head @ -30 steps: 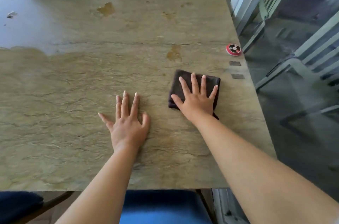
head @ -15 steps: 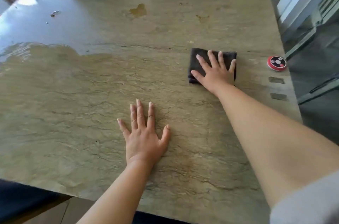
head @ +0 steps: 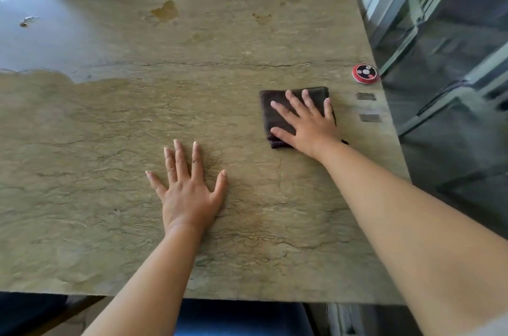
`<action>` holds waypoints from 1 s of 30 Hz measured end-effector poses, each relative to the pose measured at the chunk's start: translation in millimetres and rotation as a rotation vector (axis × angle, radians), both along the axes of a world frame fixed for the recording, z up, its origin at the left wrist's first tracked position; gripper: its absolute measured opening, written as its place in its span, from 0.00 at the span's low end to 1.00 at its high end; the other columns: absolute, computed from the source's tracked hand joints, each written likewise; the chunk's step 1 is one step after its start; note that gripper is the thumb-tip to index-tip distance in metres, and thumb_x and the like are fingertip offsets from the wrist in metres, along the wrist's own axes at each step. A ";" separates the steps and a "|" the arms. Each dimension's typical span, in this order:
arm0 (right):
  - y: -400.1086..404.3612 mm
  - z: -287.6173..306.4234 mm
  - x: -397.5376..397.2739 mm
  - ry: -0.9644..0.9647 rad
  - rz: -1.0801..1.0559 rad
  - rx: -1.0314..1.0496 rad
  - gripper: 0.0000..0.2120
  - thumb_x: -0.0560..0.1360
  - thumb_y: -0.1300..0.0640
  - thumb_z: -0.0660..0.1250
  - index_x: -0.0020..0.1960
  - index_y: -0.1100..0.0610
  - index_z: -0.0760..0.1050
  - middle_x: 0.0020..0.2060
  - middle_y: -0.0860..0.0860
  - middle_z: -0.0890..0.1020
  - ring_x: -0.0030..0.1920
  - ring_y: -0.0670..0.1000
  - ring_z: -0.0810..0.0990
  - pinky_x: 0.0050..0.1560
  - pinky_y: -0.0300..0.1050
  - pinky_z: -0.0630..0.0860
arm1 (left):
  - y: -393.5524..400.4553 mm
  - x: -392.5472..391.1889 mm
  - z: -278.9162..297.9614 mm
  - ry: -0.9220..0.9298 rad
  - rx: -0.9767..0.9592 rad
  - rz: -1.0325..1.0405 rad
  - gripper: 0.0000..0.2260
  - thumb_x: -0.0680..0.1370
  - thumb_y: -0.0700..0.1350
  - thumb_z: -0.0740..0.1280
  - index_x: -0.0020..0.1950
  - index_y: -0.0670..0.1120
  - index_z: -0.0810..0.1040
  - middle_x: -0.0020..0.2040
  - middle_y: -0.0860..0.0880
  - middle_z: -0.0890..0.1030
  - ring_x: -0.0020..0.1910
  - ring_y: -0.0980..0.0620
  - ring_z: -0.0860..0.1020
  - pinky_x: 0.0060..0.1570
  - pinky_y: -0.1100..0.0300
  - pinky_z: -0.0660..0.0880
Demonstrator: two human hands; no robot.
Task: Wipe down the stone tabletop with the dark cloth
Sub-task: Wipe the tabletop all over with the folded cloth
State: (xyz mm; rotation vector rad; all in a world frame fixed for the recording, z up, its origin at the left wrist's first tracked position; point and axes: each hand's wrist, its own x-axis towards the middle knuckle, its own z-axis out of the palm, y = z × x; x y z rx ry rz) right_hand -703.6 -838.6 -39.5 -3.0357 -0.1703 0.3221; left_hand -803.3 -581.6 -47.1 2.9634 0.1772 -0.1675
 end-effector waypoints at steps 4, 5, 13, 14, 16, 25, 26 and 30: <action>30.7 -1.5 -42.7 0.018 -0.295 -0.002 0.31 0.76 0.31 0.41 0.76 0.37 0.40 0.78 0.46 0.38 0.76 0.55 0.34 0.70 0.68 0.34 | -3.4 -1.2 0.3 -0.014 0.009 -0.045 0.31 0.78 0.65 0.44 0.79 0.54 0.44 0.80 0.52 0.42 0.77 0.47 0.36 0.73 0.36 0.37; 46.1 -0.6 -63.8 0.014 -0.260 0.005 0.31 0.76 0.31 0.41 0.76 0.38 0.39 0.77 0.46 0.37 0.76 0.56 0.33 0.70 0.69 0.33 | -6.2 -2.6 1.9 -0.029 0.010 -0.079 0.29 0.80 0.62 0.45 0.79 0.54 0.47 0.80 0.52 0.45 0.78 0.47 0.39 0.73 0.38 0.40; -2.3 -2.5 -152.3 -0.082 0.050 0.009 0.31 0.74 0.29 0.42 0.75 0.34 0.42 0.78 0.44 0.45 0.78 0.53 0.41 0.73 0.67 0.39 | -82.8 -33.6 11.2 0.010 -0.150 -0.293 0.26 0.82 0.52 0.48 0.80 0.51 0.48 0.80 0.55 0.45 0.78 0.52 0.39 0.75 0.42 0.39; -14.3 -2.7 -142.8 -0.073 -0.026 -0.005 0.31 0.74 0.29 0.41 0.75 0.33 0.42 0.78 0.43 0.43 0.78 0.53 0.40 0.73 0.66 0.38 | -90.0 -37.8 7.3 0.017 -0.129 -0.305 0.26 0.82 0.53 0.46 0.80 0.52 0.45 0.80 0.55 0.43 0.78 0.49 0.36 0.74 0.40 0.38; -32.2 -1.3 -120.2 -0.037 -0.210 -0.017 0.31 0.74 0.29 0.40 0.75 0.33 0.40 0.78 0.43 0.41 0.77 0.52 0.37 0.72 0.66 0.36 | -96.3 -42.3 0.5 0.019 -0.051 -0.319 0.27 0.81 0.55 0.44 0.79 0.52 0.40 0.79 0.55 0.38 0.76 0.46 0.33 0.72 0.37 0.36; 15.0 -3.9 -186.4 -0.112 -0.425 0.032 0.31 0.77 0.33 0.41 0.77 0.41 0.42 0.78 0.51 0.42 0.77 0.58 0.39 0.72 0.68 0.36 | -99.7 -43.2 2.0 0.025 -0.021 -0.320 0.29 0.79 0.56 0.42 0.78 0.54 0.38 0.79 0.55 0.36 0.76 0.46 0.32 0.72 0.36 0.36; 16.4 -5.6 -204.0 -0.125 -0.352 0.034 0.30 0.77 0.34 0.42 0.77 0.41 0.43 0.78 0.50 0.44 0.78 0.58 0.41 0.72 0.68 0.39 | -99.8 -43.3 2.3 0.031 -0.019 -0.317 0.28 0.79 0.56 0.42 0.78 0.54 0.38 0.79 0.55 0.36 0.76 0.46 0.32 0.72 0.36 0.36; 4.8 -10.2 -223.9 -0.175 -0.167 0.067 0.26 0.79 0.38 0.45 0.76 0.39 0.52 0.78 0.47 0.54 0.78 0.56 0.50 0.73 0.67 0.48 | -106.0 -45.1 6.3 0.054 -0.038 -0.275 0.28 0.80 0.54 0.43 0.79 0.53 0.40 0.78 0.56 0.36 0.76 0.46 0.32 0.72 0.35 0.36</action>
